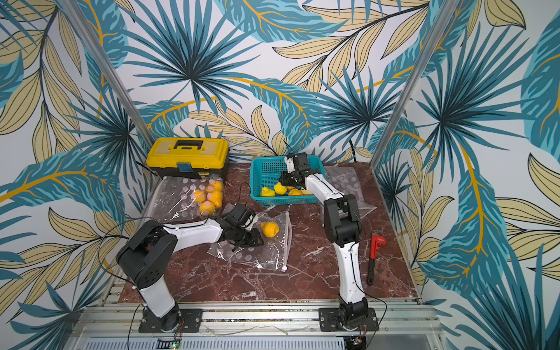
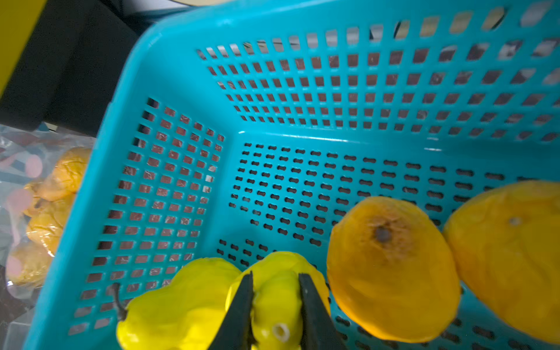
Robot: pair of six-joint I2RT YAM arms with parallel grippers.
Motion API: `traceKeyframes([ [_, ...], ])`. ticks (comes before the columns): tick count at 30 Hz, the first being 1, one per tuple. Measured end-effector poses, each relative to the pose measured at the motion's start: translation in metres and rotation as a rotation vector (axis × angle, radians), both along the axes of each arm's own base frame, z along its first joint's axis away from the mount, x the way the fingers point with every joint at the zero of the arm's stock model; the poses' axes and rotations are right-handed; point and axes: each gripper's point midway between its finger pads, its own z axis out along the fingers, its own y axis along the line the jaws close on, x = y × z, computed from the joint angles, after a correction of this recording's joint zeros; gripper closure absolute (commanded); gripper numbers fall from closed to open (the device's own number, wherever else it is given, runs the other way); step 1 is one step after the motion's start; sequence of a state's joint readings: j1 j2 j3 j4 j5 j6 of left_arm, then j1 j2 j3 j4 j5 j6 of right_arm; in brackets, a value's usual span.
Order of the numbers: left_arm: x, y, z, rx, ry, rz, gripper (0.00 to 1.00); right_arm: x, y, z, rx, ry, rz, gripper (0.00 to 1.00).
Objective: Open the zip-top bag and take out the pear
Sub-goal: Place the pear in the basket.
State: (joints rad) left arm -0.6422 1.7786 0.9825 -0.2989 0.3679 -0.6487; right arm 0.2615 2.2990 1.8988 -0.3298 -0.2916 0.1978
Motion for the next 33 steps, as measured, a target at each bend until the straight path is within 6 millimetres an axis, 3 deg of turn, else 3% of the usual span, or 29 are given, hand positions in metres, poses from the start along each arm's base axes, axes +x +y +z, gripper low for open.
traceKeyframes([
  [4, -0.001, -0.002, 0.000, -0.002, 0.001, -0.002, 0.63, -0.001, -0.002, -0.008, -0.024, 0.017, 0.002, 0.59],
  [10, -0.002, -0.003, 0.000, -0.006, 0.003, -0.005, 0.63, -0.006, -0.006, 0.019, -0.046, -0.009, 0.011, 0.44],
  [13, -0.002, -0.003, 0.000, -0.007, 0.003, -0.006, 0.63, -0.013, -0.009, 0.051, -0.050, -0.044, 0.013, 0.42],
  [17, -0.002, -0.003, 0.000, -0.007, 0.003, -0.007, 0.63, -0.025, -0.013, 0.111, -0.037, -0.127, 0.014, 0.41],
  [20, -0.001, -0.003, 0.000, -0.007, 0.000, -0.011, 0.63, -0.042, -0.017, 0.152, -0.024, -0.188, 0.014, 0.41],
  [23, -0.001, -0.004, 0.001, -0.007, -0.003, -0.016, 0.63, -0.064, -0.023, 0.177, -0.016, -0.215, 0.013, 0.41],
  [27, -0.001, -0.004, 0.001, -0.006, -0.006, -0.021, 0.63, -0.096, -0.032, 0.180, -0.018, -0.199, 0.013, 0.41],
  [33, -0.001, -0.004, 0.001, -0.005, -0.007, -0.022, 0.63, -0.144, -0.045, 0.155, -0.029, -0.113, 0.004, 0.41],
])
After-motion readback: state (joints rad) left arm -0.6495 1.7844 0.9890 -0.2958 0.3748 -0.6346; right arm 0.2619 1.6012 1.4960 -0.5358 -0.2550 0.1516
